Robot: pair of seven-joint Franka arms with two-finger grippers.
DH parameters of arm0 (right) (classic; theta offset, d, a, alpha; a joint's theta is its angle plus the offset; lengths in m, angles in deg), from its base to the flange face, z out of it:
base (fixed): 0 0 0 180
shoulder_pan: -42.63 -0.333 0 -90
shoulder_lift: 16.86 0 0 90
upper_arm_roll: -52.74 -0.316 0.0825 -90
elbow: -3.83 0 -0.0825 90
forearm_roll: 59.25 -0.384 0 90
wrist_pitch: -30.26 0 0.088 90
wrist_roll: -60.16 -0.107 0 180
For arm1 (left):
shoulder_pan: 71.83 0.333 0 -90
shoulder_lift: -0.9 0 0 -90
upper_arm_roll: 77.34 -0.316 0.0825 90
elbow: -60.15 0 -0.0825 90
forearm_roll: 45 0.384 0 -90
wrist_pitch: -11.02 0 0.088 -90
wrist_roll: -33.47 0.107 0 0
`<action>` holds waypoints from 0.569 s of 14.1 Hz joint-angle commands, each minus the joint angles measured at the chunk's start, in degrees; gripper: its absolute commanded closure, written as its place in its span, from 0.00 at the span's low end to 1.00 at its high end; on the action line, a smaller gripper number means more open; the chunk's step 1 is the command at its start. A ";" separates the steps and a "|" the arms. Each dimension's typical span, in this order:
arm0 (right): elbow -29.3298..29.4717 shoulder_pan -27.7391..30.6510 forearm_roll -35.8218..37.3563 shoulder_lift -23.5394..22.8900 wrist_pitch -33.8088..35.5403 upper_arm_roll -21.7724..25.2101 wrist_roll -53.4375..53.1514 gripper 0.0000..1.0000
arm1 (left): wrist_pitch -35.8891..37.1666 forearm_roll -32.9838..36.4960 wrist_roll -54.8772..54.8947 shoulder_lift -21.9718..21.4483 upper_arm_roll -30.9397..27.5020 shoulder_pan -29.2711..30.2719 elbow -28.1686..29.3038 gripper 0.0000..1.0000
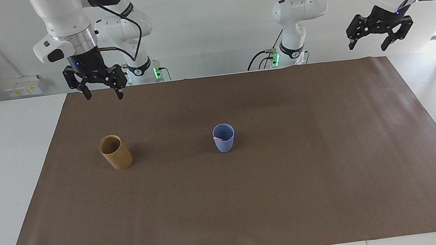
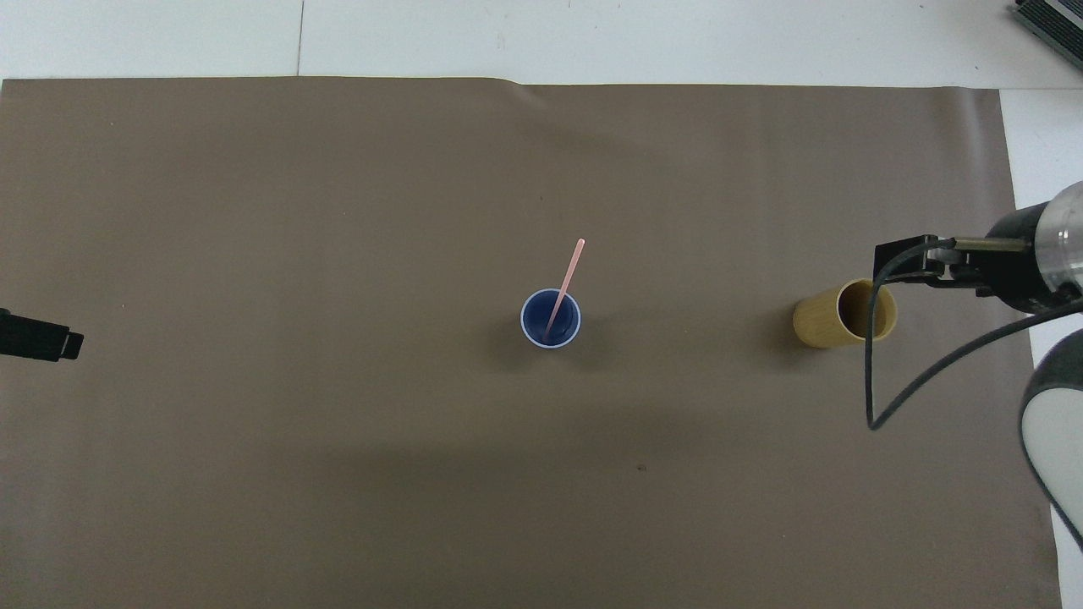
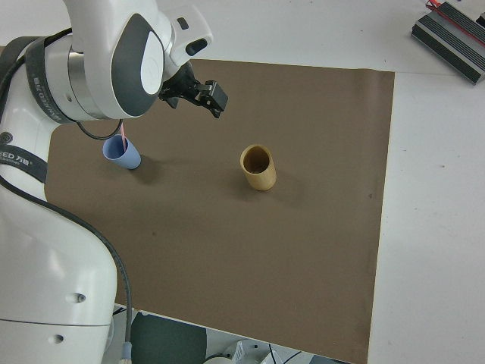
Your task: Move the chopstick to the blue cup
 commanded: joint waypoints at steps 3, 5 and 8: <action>11.86 2.71 0.03 -7.58 7.61 -0.33 1.52 0.00 | -0.98 1.04 0.07 -1.23 0.26 0.24 1.25 0.00; 10.12 2.54 0.21 -5.84 8.23 -0.16 1.52 0.00 | -0.98 1.04 -0.02 -1.23 0.26 0.24 1.25 0.00; 5.81 3.41 -0.22 -3.02 8.85 1.42 2.22 0.00 | -0.89 1.04 0.07 -1.23 0.26 0.24 1.25 0.00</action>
